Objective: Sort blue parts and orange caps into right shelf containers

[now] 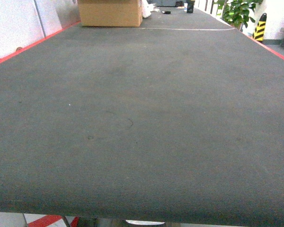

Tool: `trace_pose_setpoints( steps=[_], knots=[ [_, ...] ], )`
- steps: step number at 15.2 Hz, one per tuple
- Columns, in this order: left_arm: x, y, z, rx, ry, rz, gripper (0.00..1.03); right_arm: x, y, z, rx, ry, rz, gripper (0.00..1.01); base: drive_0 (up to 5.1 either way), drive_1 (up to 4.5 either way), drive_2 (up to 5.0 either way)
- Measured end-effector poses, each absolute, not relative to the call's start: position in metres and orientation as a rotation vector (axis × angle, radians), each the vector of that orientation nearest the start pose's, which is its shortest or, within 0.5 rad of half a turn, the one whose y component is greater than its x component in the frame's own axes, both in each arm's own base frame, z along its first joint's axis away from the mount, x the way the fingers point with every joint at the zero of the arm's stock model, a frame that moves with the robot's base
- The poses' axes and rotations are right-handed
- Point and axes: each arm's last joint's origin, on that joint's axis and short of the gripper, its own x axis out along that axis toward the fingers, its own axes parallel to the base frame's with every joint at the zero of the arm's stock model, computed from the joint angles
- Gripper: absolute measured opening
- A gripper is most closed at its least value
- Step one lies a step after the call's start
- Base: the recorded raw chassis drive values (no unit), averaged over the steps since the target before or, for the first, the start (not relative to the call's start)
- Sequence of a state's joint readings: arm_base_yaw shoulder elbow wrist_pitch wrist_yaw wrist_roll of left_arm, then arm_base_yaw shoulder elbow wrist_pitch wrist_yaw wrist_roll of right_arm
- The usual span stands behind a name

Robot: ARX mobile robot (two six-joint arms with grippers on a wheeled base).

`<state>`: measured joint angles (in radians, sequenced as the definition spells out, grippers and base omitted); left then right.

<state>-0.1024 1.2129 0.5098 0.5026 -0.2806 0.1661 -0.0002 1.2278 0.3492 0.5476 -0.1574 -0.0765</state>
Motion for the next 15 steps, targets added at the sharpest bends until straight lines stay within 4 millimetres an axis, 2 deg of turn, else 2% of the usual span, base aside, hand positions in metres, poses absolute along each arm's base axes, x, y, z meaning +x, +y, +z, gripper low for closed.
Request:
trace_pose_setpoints(
  steps=[5, 15],
  knots=[
    [0.2464, -0.0174, 0.2192, 0.203, 0.211, 0.161, 0.45, 0.2249, 0.0046, 0.1705, -0.05, 0.324, 0.169, 0.44, 0.0, 0.0, 0.0],
    [0.2465, -0.0172, 0.2193, 0.203, 0.21, 0.164, 0.45, 0.2249, 0.0058, 0.1708, -0.051, 0.321, 0.174, 0.44, 4.8, -2.57, -2.6]
  ],
)
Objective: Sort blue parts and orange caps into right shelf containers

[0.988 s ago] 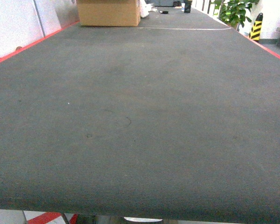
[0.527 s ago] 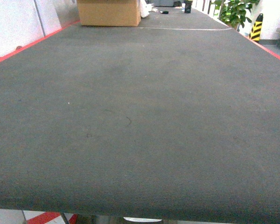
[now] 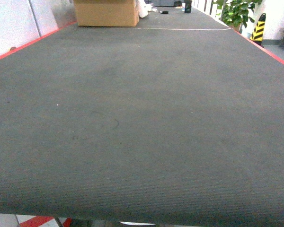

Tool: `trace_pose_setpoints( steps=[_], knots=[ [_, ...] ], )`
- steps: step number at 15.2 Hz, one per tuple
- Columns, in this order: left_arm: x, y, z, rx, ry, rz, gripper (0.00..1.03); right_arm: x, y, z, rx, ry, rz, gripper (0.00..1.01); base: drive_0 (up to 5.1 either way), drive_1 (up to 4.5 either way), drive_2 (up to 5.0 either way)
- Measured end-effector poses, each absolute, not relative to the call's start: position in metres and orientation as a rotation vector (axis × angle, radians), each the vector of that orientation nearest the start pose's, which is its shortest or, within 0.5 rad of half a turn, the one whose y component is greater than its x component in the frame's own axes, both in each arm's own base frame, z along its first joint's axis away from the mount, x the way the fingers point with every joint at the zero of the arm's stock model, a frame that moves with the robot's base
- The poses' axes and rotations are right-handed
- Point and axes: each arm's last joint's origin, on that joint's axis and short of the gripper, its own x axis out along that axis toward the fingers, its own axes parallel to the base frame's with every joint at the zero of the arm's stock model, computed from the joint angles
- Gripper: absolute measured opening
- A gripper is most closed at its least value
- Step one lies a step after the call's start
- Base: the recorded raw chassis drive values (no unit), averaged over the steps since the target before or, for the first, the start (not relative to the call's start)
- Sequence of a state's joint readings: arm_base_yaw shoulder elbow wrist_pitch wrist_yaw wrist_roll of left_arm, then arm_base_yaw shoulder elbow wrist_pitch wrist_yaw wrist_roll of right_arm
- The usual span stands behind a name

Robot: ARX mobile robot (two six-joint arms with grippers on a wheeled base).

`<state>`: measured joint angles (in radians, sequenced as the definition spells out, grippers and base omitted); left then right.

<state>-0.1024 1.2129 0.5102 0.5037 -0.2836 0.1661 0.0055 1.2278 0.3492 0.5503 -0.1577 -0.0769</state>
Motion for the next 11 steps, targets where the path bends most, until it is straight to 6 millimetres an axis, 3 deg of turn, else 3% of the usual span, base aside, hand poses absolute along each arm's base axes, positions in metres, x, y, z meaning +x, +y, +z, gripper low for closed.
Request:
trace_pose_setpoints(
  steps=[5, 11],
  knots=[
    [0.2466, -0.0175, 0.219, 0.203, 0.211, 0.16, 0.45, 0.2249, 0.0058, 0.1704, -0.051, 0.324, 0.174, 0.44, 4.7, -2.26, -2.3],
    [0.2466, -0.0175, 0.2189, 0.204, 0.212, 0.16, 0.45, 0.2249, 0.0058, 0.1704, -0.051, 0.325, 0.174, 0.44, 2.9, -1.46, -1.5]
  ],
)
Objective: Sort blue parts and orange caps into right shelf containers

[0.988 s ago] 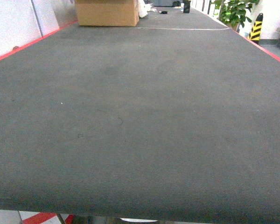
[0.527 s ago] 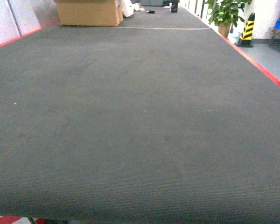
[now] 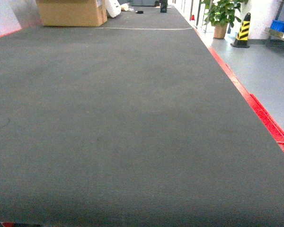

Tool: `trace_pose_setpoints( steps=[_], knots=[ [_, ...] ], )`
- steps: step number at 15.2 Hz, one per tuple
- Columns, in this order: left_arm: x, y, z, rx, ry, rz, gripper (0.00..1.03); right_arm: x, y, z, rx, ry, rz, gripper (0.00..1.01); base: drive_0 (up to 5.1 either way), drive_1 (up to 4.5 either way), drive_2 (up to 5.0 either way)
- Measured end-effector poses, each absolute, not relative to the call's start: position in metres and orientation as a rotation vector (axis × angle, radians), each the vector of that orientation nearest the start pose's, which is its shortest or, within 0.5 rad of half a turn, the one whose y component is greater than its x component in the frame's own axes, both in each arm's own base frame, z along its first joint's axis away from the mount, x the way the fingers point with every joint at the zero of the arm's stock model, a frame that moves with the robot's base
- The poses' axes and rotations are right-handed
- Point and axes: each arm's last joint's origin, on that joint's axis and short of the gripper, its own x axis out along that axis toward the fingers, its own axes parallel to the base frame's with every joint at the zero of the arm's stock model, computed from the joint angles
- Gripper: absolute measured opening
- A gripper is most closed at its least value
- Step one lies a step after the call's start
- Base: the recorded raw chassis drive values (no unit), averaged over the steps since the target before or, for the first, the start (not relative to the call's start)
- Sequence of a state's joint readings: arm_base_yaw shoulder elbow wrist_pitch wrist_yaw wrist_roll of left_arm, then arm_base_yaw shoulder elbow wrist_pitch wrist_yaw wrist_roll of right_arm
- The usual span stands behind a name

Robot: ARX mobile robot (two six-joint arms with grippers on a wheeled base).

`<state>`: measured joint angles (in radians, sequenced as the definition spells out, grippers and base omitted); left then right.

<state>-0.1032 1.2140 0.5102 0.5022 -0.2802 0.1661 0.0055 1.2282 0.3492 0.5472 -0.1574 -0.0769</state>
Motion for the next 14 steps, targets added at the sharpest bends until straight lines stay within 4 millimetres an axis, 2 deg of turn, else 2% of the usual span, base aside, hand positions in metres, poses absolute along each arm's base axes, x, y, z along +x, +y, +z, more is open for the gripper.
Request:
trace_pose_setpoints(
  steps=[14],
  knots=[
    [0.2468, -0.0174, 0.2191, 0.203, 0.21, 0.161, 0.45, 0.2249, 0.0058, 0.1703, -0.051, 0.325, 0.173, 0.44, 4.9, -2.5, -2.5]
  ],
)
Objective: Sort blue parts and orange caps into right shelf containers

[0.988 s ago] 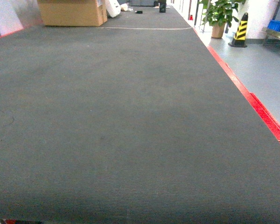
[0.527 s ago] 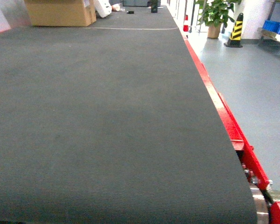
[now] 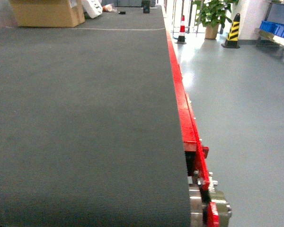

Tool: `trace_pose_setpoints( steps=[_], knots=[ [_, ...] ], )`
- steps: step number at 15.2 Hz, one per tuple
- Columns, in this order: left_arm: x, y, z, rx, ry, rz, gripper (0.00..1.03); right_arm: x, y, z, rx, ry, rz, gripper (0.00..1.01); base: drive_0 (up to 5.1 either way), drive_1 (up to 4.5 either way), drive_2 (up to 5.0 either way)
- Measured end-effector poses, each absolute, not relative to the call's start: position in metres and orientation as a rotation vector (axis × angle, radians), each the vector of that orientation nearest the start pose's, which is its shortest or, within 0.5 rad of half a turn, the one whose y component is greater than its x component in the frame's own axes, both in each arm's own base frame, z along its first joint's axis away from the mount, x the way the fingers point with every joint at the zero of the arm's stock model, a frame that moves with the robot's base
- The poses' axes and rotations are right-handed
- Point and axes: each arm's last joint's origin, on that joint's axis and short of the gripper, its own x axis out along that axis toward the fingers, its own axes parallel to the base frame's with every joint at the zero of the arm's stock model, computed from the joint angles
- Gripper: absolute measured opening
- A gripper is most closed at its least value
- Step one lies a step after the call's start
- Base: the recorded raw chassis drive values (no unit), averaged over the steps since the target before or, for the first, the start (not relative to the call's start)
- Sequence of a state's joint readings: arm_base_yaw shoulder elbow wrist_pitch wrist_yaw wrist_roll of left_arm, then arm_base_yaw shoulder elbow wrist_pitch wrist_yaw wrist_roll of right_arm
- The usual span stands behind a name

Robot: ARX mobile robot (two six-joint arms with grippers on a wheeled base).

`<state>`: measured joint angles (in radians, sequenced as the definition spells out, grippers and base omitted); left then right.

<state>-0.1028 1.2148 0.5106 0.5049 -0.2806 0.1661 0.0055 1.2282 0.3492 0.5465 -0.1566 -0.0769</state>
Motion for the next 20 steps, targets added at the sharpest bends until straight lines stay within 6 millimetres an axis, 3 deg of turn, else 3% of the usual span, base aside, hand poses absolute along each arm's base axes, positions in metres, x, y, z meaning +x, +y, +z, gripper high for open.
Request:
trace_pose_setpoints(
  steps=[20],
  knots=[
    [0.2467, -0.0177, 0.2188, 0.204, 0.214, 0.159, 0.45, 0.2248, 0.0058, 0.1703, -0.051, 0.326, 0.174, 0.44, 5.1, -2.37, -2.4]
  ],
)
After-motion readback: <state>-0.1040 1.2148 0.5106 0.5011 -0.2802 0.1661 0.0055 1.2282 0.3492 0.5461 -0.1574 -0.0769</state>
